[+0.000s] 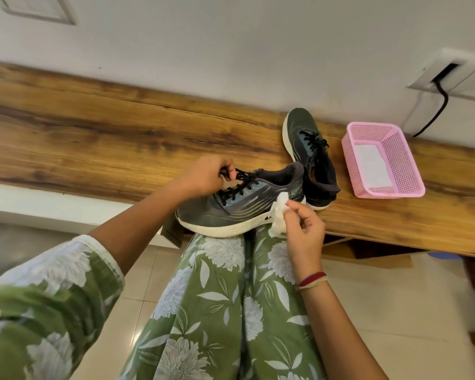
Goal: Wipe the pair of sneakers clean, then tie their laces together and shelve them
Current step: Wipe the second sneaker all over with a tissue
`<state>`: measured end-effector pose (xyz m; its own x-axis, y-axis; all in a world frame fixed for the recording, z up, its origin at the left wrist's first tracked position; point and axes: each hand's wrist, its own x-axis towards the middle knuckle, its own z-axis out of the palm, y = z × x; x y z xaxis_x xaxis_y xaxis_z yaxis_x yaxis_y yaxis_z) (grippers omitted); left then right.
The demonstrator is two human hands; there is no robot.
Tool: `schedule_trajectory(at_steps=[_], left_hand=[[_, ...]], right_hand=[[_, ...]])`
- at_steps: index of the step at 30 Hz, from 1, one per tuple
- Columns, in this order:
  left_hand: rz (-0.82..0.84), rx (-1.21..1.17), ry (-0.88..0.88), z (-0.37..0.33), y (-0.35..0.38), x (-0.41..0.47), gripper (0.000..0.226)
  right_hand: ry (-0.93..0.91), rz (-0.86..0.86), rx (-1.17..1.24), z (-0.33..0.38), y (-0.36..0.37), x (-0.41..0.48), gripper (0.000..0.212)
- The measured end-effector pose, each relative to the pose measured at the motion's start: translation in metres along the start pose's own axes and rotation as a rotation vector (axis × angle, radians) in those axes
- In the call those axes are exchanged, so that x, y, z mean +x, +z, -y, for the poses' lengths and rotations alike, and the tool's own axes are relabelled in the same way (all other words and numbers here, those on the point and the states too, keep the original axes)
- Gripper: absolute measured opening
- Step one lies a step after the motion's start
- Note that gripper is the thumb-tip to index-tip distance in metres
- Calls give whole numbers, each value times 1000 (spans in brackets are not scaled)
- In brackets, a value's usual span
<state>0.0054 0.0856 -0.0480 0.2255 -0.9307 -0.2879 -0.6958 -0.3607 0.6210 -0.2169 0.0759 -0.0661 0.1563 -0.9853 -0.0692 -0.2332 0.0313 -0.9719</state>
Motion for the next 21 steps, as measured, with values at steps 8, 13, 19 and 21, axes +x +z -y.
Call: schedule_trajectory(at_steps=[8, 13, 19, 21], left_hand=[[-133, -477, -231, -5, 23, 23, 19], [-211, -450, -150, -9, 58, 25, 34], [-397, -364, -5, -1, 68, 16, 43], [-345, -317, 69, -2, 68, 16, 40]], right_hand=[[-105, -79, -118, 16, 23, 33, 14], [-199, -88, -224, 14, 22, 42, 10], [-308, -8, -355, 5, 24, 38, 10], [-336, 19, -396, 3, 24, 39, 11]])
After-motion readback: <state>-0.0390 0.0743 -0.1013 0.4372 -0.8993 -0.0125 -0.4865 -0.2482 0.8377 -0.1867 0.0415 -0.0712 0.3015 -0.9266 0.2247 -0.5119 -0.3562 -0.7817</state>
